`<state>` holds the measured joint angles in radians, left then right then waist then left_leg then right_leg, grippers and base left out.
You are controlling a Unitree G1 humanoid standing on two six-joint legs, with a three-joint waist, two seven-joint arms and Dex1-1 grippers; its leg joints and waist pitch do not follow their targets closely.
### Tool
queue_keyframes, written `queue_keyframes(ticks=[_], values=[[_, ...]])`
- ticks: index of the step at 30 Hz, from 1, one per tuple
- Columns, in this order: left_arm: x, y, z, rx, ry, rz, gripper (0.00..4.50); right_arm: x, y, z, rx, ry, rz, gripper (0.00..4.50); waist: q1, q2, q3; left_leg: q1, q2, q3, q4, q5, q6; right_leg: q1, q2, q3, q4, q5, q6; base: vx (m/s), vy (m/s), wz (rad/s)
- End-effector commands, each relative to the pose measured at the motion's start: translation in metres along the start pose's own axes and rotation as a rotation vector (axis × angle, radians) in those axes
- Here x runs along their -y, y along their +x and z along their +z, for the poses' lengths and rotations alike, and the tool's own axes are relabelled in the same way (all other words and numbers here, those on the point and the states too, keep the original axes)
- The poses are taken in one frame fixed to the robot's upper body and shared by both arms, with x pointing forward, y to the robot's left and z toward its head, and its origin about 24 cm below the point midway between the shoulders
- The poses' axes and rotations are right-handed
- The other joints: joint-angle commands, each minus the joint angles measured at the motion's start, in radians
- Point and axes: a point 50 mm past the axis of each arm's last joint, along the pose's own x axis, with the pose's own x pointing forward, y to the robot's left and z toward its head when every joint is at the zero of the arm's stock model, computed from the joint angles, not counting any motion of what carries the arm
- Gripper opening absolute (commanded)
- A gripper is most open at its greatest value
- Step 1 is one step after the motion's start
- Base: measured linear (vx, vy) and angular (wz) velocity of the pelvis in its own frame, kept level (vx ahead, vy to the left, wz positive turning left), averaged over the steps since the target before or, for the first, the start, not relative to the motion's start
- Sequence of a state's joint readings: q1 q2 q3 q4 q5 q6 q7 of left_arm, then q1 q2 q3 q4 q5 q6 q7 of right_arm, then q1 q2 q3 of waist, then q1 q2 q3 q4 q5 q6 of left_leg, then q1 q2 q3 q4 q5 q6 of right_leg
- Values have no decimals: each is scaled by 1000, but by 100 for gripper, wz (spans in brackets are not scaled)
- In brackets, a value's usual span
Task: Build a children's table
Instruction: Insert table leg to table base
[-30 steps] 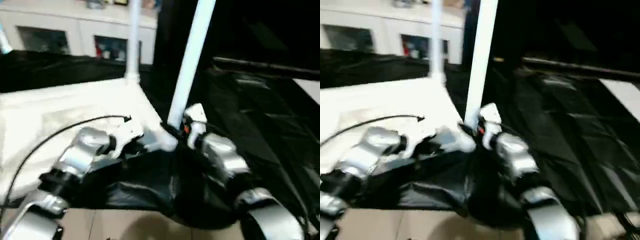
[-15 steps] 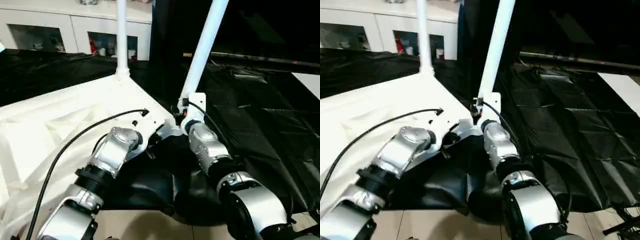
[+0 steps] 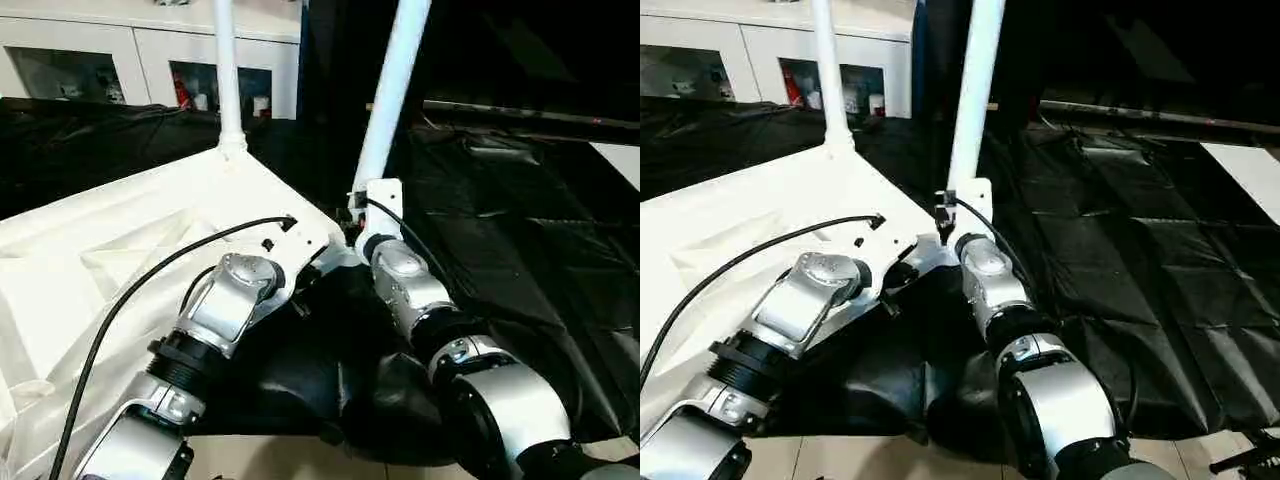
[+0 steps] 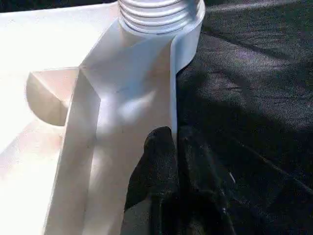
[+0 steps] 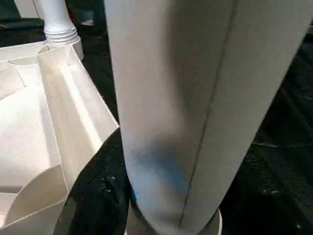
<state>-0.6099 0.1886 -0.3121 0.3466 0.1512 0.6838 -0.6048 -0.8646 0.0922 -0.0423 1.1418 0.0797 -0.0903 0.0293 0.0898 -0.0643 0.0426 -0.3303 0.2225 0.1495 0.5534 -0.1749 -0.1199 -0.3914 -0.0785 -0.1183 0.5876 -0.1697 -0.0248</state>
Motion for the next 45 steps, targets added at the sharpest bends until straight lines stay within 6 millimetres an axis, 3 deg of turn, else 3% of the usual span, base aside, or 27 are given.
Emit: queue_keyframes(ticks=[1,12,14,19,29,31,34,39,43,44,45], values=[[1,-2,14,50,38,23,0,-4,-15,-60,-263,-22,33,190,3,23,-45,-7,8,5,-73,-371,-20,30,-70,56,-82,-403,-95,0,0,0],[-1,-4,13,50,34,29,0,-4,-15,-59,-263,-19,46,190,2,20,-45,-10,8,4,-74,-372,-18,27,-70,56,-86,-435,-76,0,0,0],[-1,-4,13,50,33,29,0,-4,-14,-59,-259,-9,55,259,2,21,-45,-9,8,4,-74,-372,-18,26,-70,57,-85,-431,-77,0,0,0],[-1,-4,14,52,34,26,0,-5,-13,-56,-248,-1,63,276,2,20,-46,-10,8,6,-73,-361,-18,27,-69,58,-83,-410,-86,0,0,0],[-2,-5,16,68,52,7,0,-5,-9,-41,-167,9,114,354,3,22,-51,-14,8,9,-71,-328,-15,33,-68,60,-74,-330,-116,0,0,0],[-2,-6,15,71,60,-3,0,-4,-8,-34,-131,6,148,392,4,21,-52,-17,9,10,-69,-299,-11,35,-67,61,-68,-295,-126,0,0,0],[-5,-8,13,71,74,-9,0,1,-7,-22,-58,-23,197,412,6,23,-53,-19,11,13,-67,-269,-1,37,-67,62,-64,-258,-139,0,0,0],[-10,-12,6,73,107,-39,0,22,-15,-4,24,-95,297,447,12,19,-61,-29,8,17,-54,-133,32,49,-63,62,-43,-96,-173,0,0,0],[-13,-17,0,83,136,-84,0,39,-31,1,35,-209,415,447,15,22,-58,-27,9,21,-51,-131,46,48,-62,64,-47,-108,-174,0,0,0],[-14,-18,-2,79,149,-102,0,43,-39,3,33,-255,475,447,19,29,-58,-26,8,20,-50,-130,46,49,-62,64,-46,-112,-174,0,0,0],[-14,-18,-2,79,149,-102,0,43,-39,3,33,-255,475,447,21,24,-57,-26,8,21,-50,-134,49,49,-60,64,-49,-117,-168,0,0,0]])
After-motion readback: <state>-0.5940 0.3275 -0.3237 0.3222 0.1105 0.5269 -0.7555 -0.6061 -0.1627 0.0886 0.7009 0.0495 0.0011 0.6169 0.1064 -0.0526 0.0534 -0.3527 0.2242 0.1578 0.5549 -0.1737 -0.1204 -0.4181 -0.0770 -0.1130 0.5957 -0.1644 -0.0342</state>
